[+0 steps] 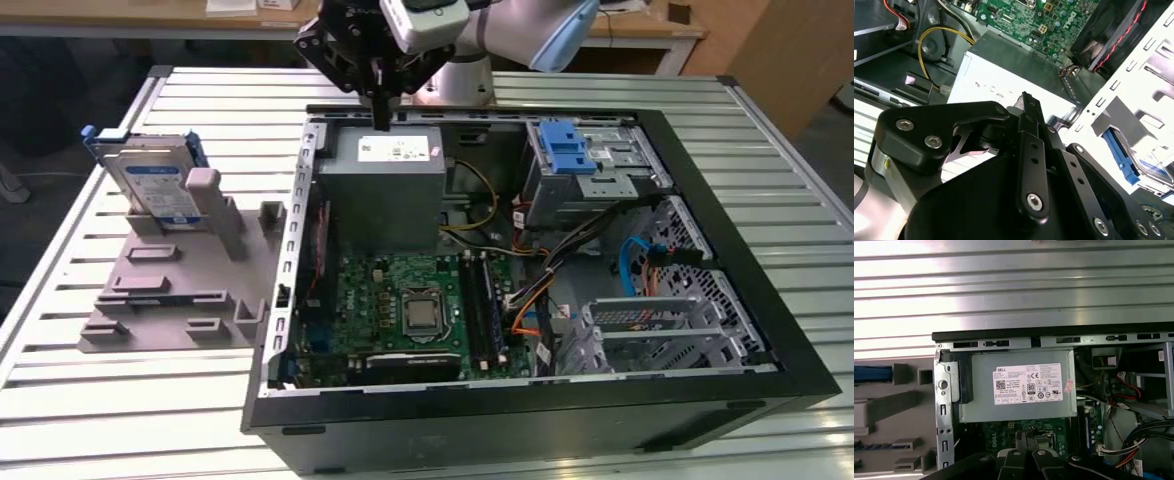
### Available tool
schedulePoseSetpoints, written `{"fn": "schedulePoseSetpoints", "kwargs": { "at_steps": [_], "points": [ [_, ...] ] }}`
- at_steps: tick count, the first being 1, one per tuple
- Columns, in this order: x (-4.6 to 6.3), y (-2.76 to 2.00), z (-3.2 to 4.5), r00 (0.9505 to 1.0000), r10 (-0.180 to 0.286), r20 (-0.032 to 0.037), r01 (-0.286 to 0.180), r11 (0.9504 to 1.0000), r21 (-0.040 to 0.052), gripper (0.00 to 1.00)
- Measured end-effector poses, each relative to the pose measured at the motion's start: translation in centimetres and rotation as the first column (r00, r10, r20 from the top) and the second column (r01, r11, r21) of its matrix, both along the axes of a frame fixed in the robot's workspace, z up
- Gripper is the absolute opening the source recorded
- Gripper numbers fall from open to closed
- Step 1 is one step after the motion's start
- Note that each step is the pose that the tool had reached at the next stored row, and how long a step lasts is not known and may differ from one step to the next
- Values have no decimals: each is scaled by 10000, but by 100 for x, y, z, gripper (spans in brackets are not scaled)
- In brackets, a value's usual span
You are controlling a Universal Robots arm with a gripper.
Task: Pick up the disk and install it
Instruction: 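Reach for the disk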
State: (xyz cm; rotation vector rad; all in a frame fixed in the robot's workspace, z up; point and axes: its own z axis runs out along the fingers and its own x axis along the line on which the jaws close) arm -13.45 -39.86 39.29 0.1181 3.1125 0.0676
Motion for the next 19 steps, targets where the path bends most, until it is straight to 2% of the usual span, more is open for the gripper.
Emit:
{"fn": "schedulePoseSetpoints", "kwargs": {
  "at_steps": [9,19],
  "points": [
    [-143,20,-8,10000,0,-3,0,10000,-1,11],
    [-234,65,-17,10000,1,-10,-1,10000,-4,11]
  ]
}}
